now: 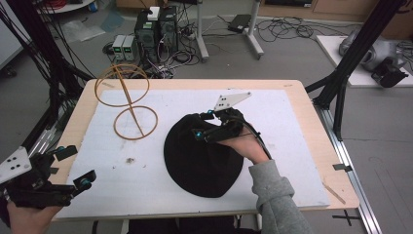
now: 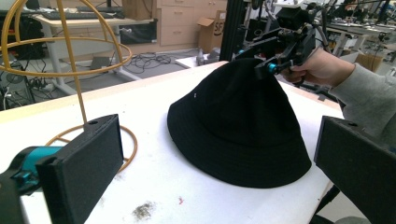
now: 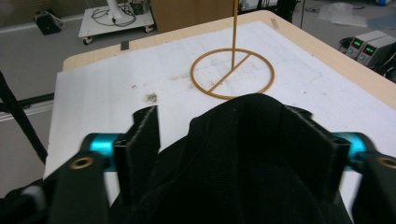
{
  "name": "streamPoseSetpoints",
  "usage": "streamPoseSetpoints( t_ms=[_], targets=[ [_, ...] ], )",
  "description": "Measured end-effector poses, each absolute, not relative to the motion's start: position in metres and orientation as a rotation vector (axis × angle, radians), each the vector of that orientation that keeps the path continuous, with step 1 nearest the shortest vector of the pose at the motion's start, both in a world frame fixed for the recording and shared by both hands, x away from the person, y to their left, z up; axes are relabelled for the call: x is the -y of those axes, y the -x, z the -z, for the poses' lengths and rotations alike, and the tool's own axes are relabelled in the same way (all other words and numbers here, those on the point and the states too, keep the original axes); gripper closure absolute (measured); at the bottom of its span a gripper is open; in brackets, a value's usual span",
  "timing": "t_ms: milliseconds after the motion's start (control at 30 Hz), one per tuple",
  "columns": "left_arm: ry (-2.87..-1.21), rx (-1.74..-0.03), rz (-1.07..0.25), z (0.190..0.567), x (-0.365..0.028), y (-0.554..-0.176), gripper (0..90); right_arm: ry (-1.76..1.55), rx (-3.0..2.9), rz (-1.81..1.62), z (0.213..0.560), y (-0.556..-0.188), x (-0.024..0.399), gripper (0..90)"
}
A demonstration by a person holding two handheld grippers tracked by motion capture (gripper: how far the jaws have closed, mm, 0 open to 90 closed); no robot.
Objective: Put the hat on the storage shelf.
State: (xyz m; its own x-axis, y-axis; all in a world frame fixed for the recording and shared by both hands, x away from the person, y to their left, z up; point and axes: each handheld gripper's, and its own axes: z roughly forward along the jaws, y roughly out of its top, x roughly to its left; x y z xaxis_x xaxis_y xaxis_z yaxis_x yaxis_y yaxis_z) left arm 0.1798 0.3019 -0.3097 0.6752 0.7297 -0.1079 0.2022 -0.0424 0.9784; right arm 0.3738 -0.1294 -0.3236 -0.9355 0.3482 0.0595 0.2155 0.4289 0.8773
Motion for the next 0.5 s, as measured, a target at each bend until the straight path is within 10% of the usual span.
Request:
streamPoseSetpoints(
  t_ms=[500],
  targets=[
    [-1.588,-0.797,-0.506,0.3098,-0.3027,-0.1798,1.7,-0.495,-2.548,-1.480,0.3276,-0.3730,0.1284,77.4]
  ],
)
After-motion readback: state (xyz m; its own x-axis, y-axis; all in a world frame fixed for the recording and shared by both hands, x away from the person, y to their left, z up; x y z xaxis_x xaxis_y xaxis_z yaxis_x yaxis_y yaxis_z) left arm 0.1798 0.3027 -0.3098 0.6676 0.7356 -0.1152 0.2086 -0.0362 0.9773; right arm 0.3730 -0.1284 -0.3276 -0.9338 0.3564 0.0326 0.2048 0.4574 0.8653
